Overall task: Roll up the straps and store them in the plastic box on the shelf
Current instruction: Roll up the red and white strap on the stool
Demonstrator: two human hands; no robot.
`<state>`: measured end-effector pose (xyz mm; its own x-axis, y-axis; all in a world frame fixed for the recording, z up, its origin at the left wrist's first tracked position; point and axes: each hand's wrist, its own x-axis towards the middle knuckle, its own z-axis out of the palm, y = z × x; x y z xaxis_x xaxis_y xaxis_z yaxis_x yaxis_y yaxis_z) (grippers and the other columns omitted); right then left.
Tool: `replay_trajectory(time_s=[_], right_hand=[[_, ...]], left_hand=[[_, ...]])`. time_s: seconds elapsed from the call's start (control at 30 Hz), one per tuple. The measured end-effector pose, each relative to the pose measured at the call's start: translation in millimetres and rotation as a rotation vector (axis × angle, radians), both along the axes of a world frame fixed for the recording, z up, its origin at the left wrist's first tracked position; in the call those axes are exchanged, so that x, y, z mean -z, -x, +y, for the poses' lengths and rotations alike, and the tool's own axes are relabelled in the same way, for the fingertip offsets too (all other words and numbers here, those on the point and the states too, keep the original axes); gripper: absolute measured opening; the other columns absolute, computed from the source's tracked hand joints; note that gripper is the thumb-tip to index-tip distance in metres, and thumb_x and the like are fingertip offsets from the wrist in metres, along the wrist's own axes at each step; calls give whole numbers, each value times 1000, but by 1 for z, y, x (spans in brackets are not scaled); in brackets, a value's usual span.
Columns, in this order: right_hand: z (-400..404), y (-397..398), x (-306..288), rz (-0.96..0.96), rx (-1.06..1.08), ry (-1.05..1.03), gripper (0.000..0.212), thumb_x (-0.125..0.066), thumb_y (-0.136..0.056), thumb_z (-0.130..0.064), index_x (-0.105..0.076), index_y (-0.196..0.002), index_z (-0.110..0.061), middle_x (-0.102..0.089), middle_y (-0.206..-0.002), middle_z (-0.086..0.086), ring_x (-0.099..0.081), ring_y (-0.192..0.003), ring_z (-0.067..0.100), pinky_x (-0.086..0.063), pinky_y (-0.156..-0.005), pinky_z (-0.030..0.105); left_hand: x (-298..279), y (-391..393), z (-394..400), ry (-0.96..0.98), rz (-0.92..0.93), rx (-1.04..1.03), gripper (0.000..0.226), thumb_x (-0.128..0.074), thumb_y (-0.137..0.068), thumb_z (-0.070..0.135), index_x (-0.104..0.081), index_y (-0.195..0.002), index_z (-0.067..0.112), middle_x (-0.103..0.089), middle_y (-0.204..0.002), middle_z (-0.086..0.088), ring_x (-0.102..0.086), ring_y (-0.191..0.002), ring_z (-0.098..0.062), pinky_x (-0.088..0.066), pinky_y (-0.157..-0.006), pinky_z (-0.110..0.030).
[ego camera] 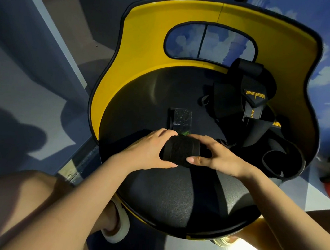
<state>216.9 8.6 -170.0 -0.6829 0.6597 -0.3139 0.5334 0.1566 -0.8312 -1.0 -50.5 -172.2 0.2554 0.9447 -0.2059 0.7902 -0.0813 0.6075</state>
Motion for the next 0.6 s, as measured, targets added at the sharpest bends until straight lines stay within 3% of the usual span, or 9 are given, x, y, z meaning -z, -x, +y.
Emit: replay_trajectory(time_s=[0.2,0.3,0.4,0.5,0.6], right_hand=[[-10,1,8,16,-19,-273,82,-81,-69,-33,-33,-136,-34,-40,-128,-14,-35,-123,-10,-25,-102,4],[-12,1,13,8,23,-306,83,-82,-68,-33,-35,-136,-30,-45,-126,-11,-39,-119,-7,-29,-100,7],[-7,-1,11,1,13,-277,79,-83,-65,-38,-42,-132,-31,-52,-123,-10,-46,-118,0,-37,-102,18],[-4,-1,9,9,29,-217,73,-83,-65,-39,-47,-128,-30,-56,-118,-12,-52,-113,1,-42,-99,24],[-4,2,5,34,85,-112,67,-83,-66,-35,-49,-124,-30,-62,-110,-15,-56,-106,-2,-43,-95,21]], left_hand=[[-1,4,3,144,-118,-87,70,-72,-76,43,-36,-133,26,-45,-131,5,-42,-118,-9,-39,-94,-25],[-1,3,3,215,-187,-98,65,-71,-78,41,-38,-131,24,-48,-125,6,-46,-113,-7,-42,-91,-23],[1,2,3,235,-212,-123,63,-68,-79,43,-39,-131,23,-44,-122,9,-45,-114,-6,-42,-91,-23],[3,0,1,150,-223,-167,61,-67,-80,42,-38,-132,24,-36,-123,9,-40,-113,-5,-39,-88,-19],[2,-2,-1,14,-283,-178,57,-71,-78,35,-39,-125,30,-37,-124,9,-40,-113,-4,-38,-78,-8]])
